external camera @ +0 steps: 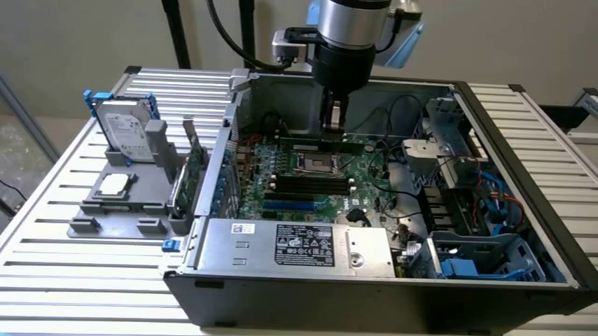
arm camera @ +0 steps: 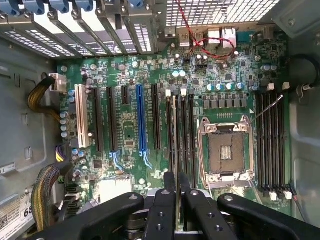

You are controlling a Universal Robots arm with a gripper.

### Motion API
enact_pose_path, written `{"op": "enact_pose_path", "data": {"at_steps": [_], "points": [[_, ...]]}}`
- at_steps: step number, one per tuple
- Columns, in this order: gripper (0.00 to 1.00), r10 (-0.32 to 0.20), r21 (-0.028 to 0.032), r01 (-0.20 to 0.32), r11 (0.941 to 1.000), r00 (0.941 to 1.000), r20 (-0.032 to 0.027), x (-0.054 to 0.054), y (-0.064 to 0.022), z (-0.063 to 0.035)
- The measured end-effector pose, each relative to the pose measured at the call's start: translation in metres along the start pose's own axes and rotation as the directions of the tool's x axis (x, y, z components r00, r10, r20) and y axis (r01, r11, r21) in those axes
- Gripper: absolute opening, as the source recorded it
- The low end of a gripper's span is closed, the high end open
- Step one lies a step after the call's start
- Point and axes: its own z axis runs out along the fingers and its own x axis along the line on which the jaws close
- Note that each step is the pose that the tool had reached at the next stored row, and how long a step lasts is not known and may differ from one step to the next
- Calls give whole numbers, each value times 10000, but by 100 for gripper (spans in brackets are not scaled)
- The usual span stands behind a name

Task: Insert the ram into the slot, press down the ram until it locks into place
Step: 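Insert the ram into the slot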

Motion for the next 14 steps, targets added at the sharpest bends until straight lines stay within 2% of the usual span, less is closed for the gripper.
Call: {"op": "enact_pose_path", "data": {"at_steps": [14], "points": [[14, -51, -66, 50, 10000, 9997, -241, -49, -24, 163]]}}
